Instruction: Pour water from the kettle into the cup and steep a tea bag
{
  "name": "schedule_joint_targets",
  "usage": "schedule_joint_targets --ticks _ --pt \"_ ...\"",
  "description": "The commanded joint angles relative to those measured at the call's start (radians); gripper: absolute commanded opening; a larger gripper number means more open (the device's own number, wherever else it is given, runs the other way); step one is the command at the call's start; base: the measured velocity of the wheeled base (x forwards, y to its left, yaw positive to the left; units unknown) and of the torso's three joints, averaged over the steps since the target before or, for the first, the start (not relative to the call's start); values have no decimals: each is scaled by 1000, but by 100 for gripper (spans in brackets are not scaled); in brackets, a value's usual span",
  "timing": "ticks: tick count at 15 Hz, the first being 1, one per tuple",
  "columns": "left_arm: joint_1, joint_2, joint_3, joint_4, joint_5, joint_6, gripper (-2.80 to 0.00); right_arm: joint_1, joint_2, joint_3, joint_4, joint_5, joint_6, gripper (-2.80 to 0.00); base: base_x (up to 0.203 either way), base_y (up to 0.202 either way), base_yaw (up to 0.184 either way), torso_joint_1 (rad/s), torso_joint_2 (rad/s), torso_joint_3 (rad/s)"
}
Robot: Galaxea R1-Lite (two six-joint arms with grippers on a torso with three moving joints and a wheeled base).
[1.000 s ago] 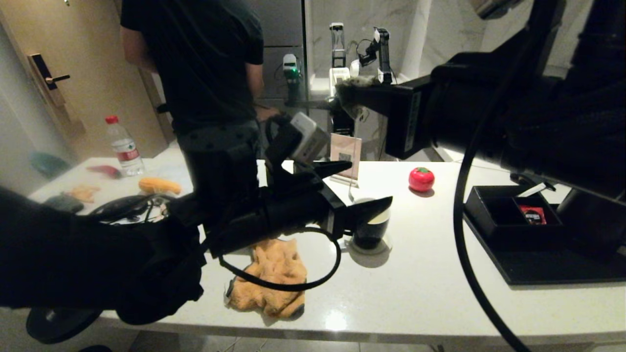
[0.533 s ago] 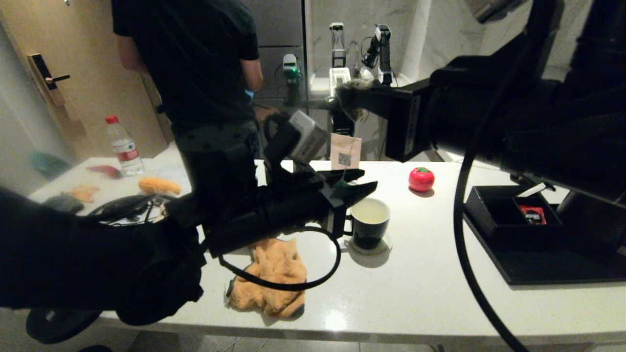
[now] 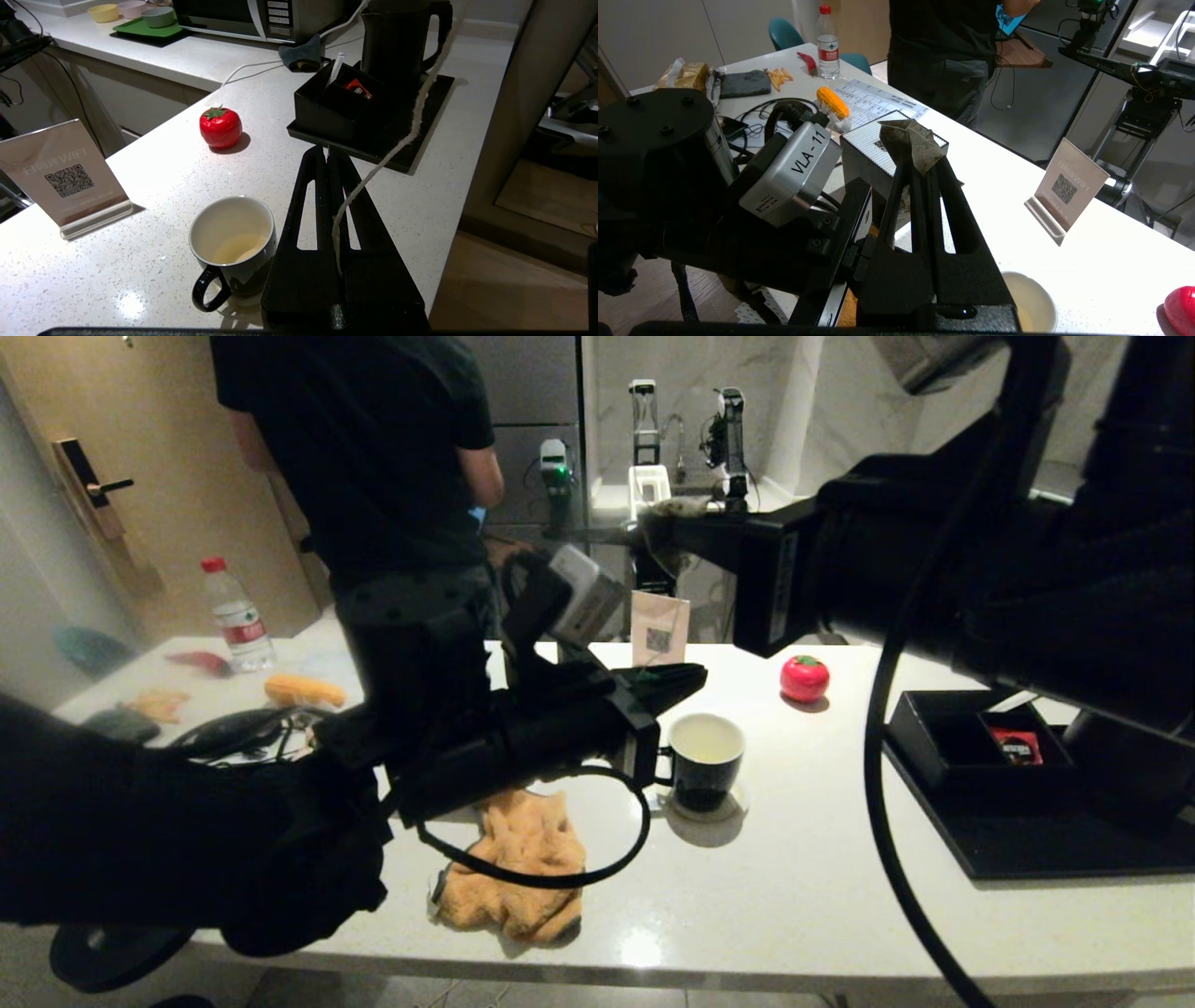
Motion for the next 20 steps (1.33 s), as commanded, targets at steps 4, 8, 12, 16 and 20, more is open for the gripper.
schedule_joint_targets --ticks 4,8,12,16,20 --pt "1 -6 1 -21 -2 -1 -280 0 -10 43 -15 -22 0 -280 0 0 0 0 0 0" --pt "1 -6 18 -23 -2 -1 -280 0 -29 139 -74 -27 1 -280 0 0 0 0 0 0" --pt "1 0 21 -21 -2 -1 -280 -1 -41 234 -141 -70 5 -280 0 0 0 0 0 0" --pt "1 14 13 -23 -2 -1 -280 -1 -57 334 -208 -99 33 -280 0 0 0 0 0 0" --pt "1 15 15 -23 -2 -1 -280 -1 -52 378 -262 -105 61 -280 0 0 0 0 0 0"
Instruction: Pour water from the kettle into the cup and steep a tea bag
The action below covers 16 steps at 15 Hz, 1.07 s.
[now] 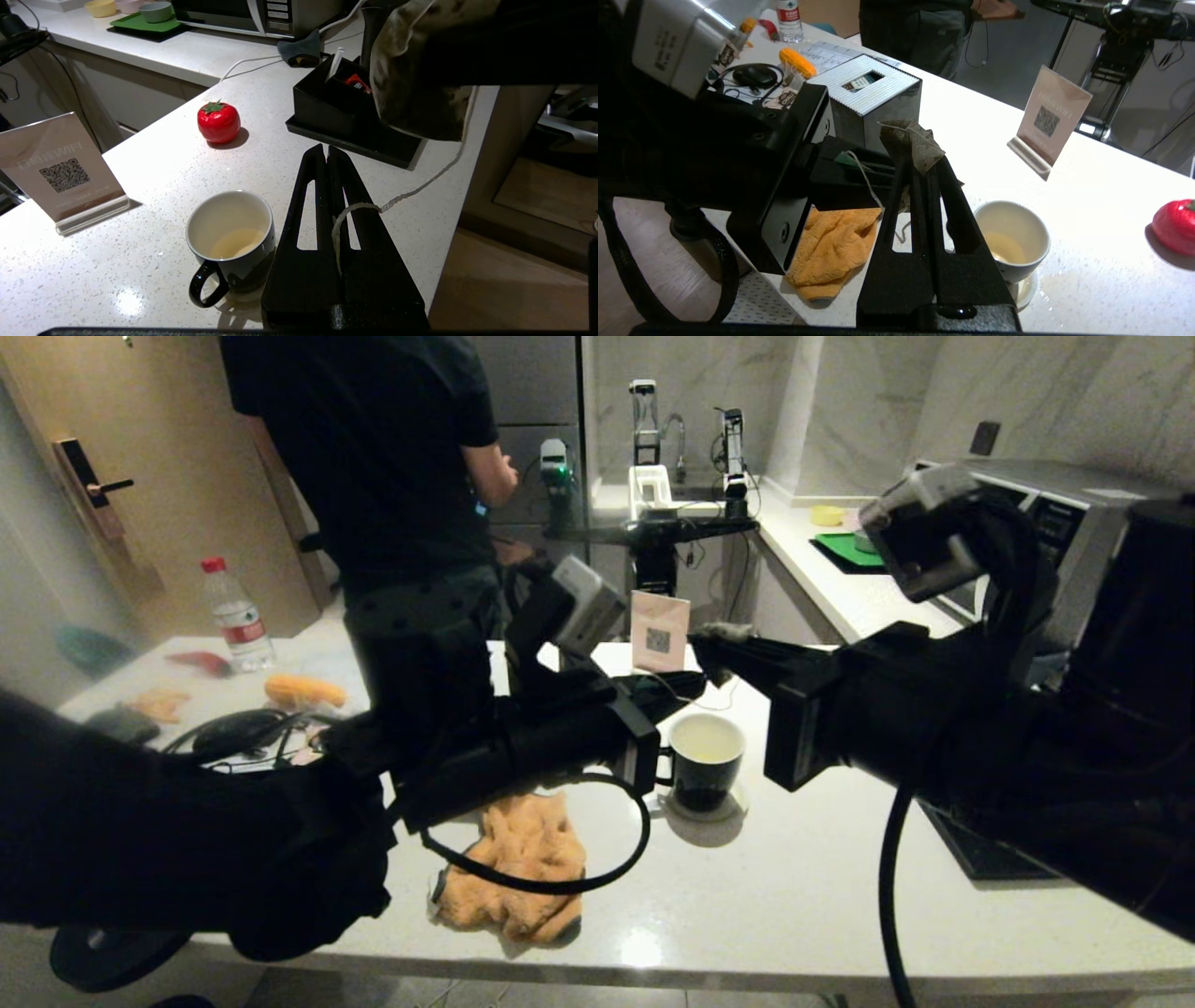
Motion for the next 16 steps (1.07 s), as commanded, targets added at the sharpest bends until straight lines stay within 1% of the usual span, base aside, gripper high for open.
schedule_joint_targets --ticks 1,3,4,7,9,11,16 --pt "0 7 1 -6 -3 0 -280 1 8 20 -29 -3 18 -280 0 0 0 0 0 0" --pt "-2 10 -1 -6 -3 1 -280 1 19 44 -71 -22 53 -280 0 0 0 0 0 0" --pt "-2 10 1 -6 -3 1 -280 1 27 47 -88 -42 66 -280 0 0 0 0 0 0" --pt "-2 10 2 -6 -2 1 -280 1 46 47 -122 -118 148 -280 0 0 0 0 0 0" --pt "0 8 2 -6 -2 0 -280 -3 46 52 -121 -126 182 -280 0 0 0 0 0 0" --pt "3 8 1 -6 -2 0 -280 -5 46 52 -116 -163 196 -280 0 0 0 0 0 0" --pt "6 8 2 -6 -2 0 -280 -5 39 73 -113 -166 196 -280 0 0 0 0 0 0"
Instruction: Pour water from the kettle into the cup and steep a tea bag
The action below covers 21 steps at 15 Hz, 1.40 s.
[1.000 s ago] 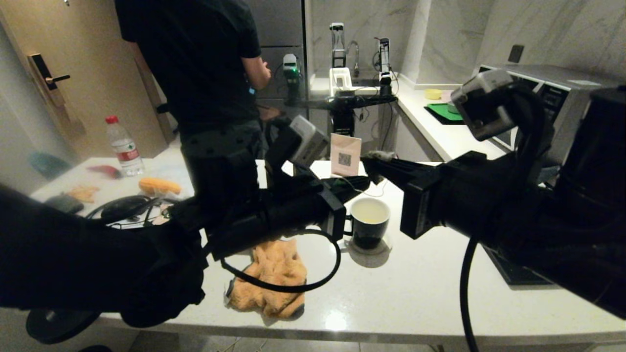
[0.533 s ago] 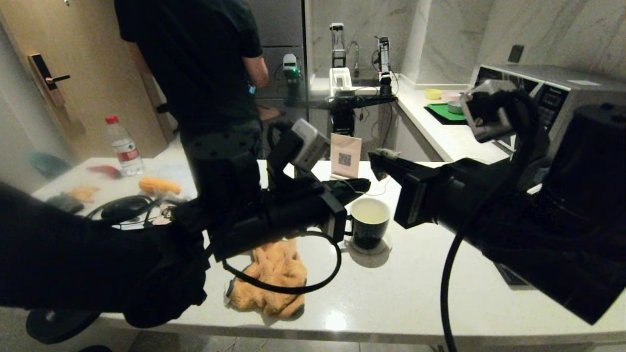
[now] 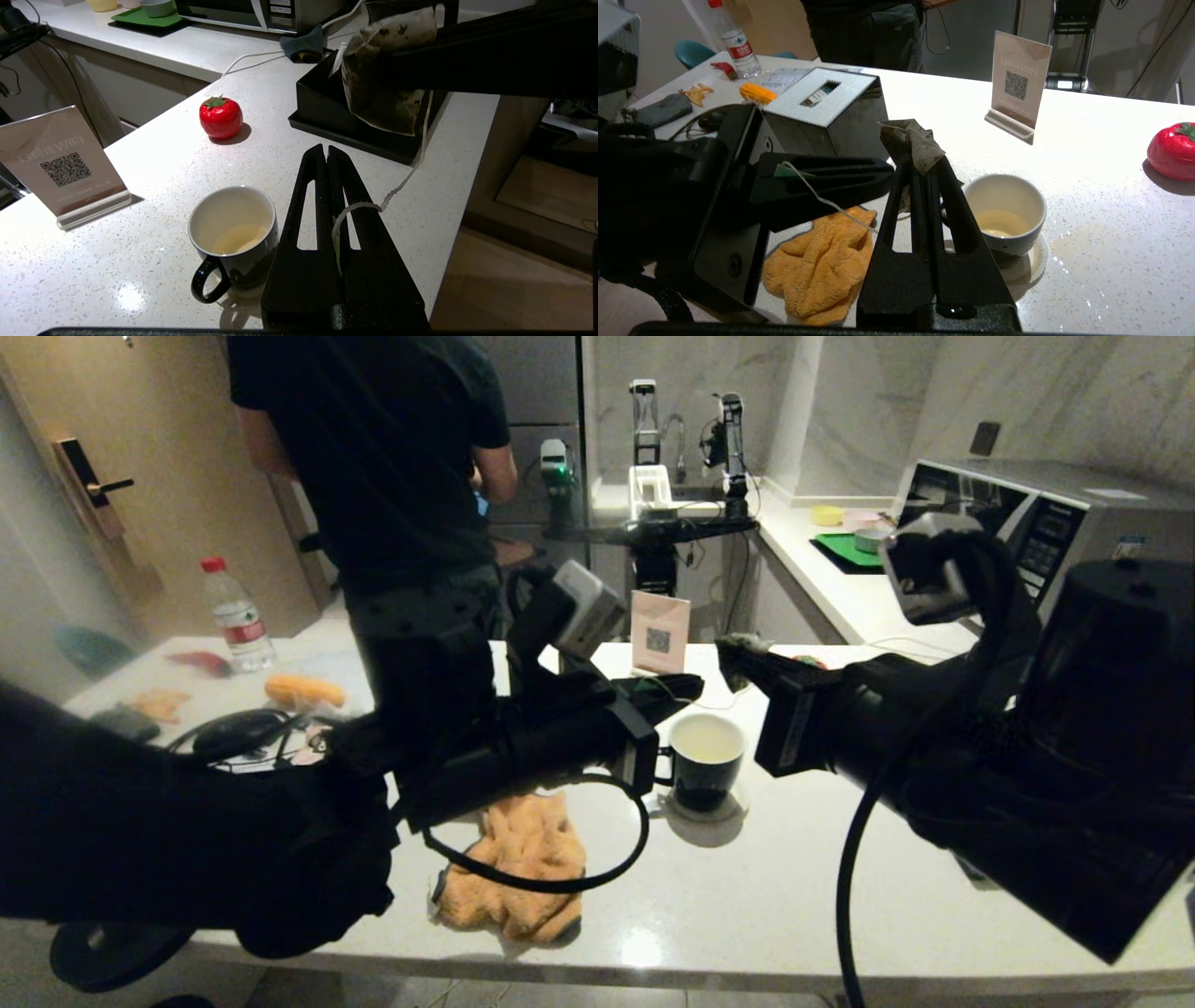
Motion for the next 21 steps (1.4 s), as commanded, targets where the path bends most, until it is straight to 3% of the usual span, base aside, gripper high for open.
schedule_joint_targets --ticks 1,2,3,18,21 --pt "0 0 2 -6 -2 0 -280 0 -4 5 -3 -2 1 -280 0 0 0 0 0 0" --pt "2 0 3 -6 -2 0 -280 0 -5 5 -2 -2 1 -280 0 0 0 0 0 0" --pt "1 0 3 -6 -2 1 -280 0 -8 6 1 -1 2 0 0 0 0 0 0 0" --pt "0 0 6 -6 -1 2 -280 0 -64 9 -8 -13 -39 0 0 0 0 0 0 0" --pt "2 -2 8 -6 -1 2 -280 -43 -90 29 -9 -27 -67 0 0 0 0 0 0 0"
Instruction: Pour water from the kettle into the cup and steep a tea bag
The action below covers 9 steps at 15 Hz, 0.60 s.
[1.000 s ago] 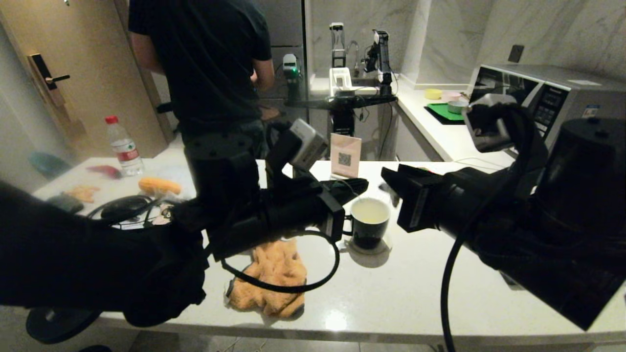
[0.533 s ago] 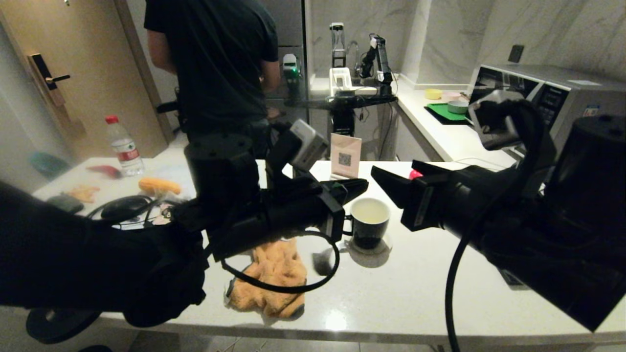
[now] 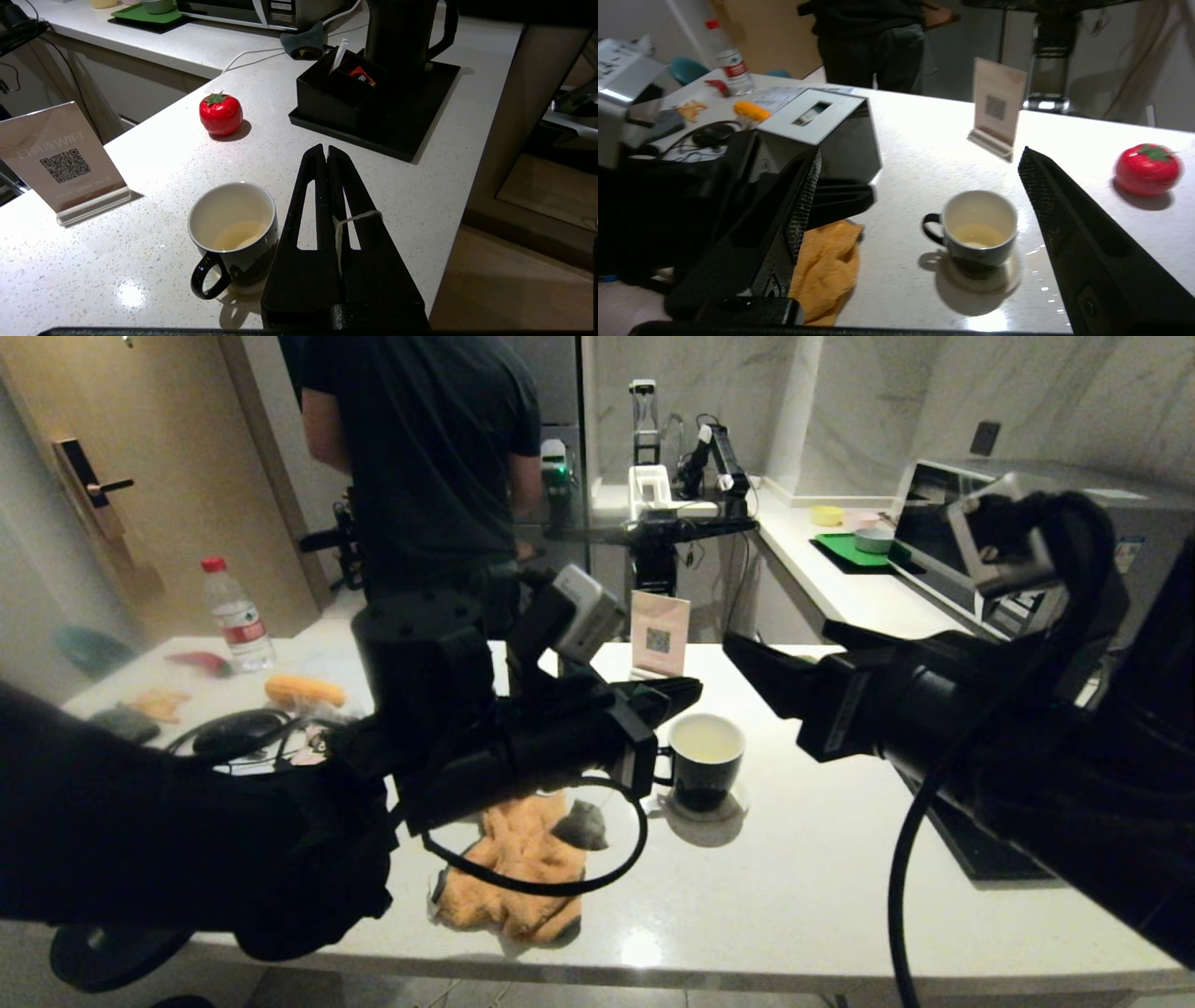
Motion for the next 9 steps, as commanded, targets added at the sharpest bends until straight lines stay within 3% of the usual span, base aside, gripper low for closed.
schedule_joint_targets --ticks 1,8,9 --pt "1 -1 0 -6 -2 0 -280 -69 -21 23 -21 -6 -45 0 0 0 0 0 0 0" --pt "1 -3 0 -6 0 0 -280 -441 -20 122 -277 -4 -302 0 0 0 0 0 0 0" --pt "1 -2 0 -6 0 0 -280 -449 -38 131 -282 -4 -307 -230 0 0 0 0 0 0"
